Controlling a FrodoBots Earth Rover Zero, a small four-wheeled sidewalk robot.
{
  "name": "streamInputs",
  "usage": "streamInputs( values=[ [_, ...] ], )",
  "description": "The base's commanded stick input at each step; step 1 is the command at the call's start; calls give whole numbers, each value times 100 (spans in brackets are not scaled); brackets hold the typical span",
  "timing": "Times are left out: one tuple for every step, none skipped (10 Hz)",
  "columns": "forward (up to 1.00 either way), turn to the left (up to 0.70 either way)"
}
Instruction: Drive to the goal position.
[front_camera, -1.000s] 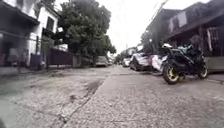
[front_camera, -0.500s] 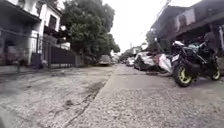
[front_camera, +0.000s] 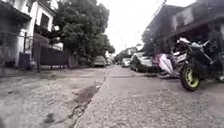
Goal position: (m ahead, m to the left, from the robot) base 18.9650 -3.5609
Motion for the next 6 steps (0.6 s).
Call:
streamInputs(
  values=[
    [100,0],
    [100,0],
    [100,0],
    [100,18],
    [100,27],
    [100,13]
  ],
)
